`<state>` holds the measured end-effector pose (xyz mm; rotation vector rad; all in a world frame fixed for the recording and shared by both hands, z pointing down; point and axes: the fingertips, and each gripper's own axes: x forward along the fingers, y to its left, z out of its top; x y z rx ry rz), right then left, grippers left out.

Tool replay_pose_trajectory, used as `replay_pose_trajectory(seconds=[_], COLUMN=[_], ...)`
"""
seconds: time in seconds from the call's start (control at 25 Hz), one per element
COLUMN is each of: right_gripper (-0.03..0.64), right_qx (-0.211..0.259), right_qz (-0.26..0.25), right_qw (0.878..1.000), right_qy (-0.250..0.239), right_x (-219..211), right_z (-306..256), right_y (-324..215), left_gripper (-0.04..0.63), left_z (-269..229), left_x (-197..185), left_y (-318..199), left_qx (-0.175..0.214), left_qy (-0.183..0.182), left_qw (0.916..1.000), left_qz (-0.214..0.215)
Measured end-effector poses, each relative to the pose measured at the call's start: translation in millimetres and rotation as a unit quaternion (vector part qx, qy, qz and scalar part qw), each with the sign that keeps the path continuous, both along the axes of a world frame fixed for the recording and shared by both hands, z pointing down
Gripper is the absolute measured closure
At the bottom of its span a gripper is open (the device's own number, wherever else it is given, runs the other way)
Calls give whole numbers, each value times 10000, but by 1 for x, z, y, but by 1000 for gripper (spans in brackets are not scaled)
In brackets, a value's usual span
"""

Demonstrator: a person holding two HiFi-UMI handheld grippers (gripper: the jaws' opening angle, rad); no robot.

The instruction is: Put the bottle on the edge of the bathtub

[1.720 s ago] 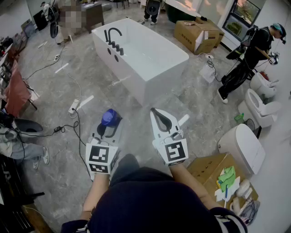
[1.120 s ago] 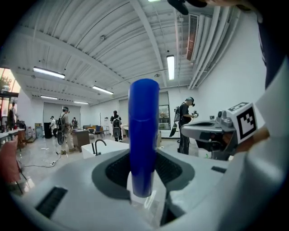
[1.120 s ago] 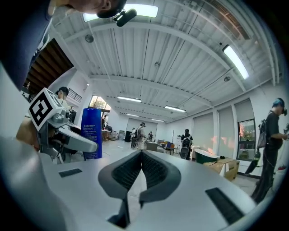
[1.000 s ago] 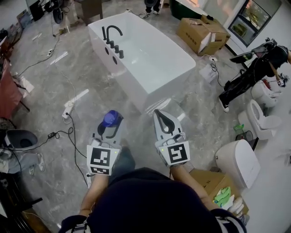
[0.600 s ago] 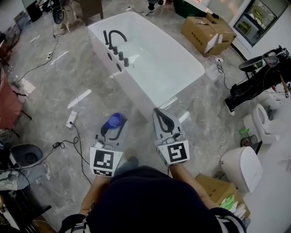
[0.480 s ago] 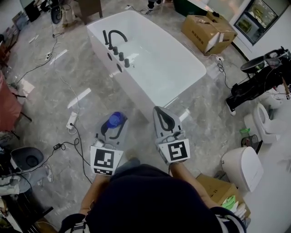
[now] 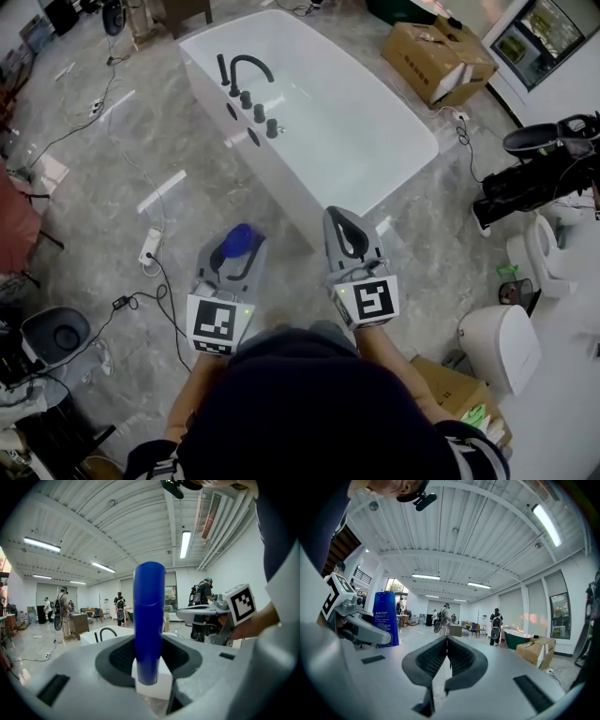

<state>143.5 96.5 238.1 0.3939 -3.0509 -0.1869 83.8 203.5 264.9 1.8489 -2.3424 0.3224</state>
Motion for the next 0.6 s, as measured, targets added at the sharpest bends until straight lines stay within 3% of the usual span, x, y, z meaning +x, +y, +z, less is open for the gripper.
replay_pose_trajectory(seconds=[0.36, 0.6], right_gripper=[600, 600], right_qx=[9, -120], right_qz=[-263, -771], right_qw=[9996, 9969], right_qy=[107, 21], right_x=[-42, -102], right_z=[6, 15], right_y=[-11, -31], left_gripper=[439, 439], left_z=[9, 13], left_x=[-38, -71], left_y=[1, -24], left_qx=[52, 8], left_qy=[213, 143], left_qw=[9991, 9982], left_qz=[-361, -577])
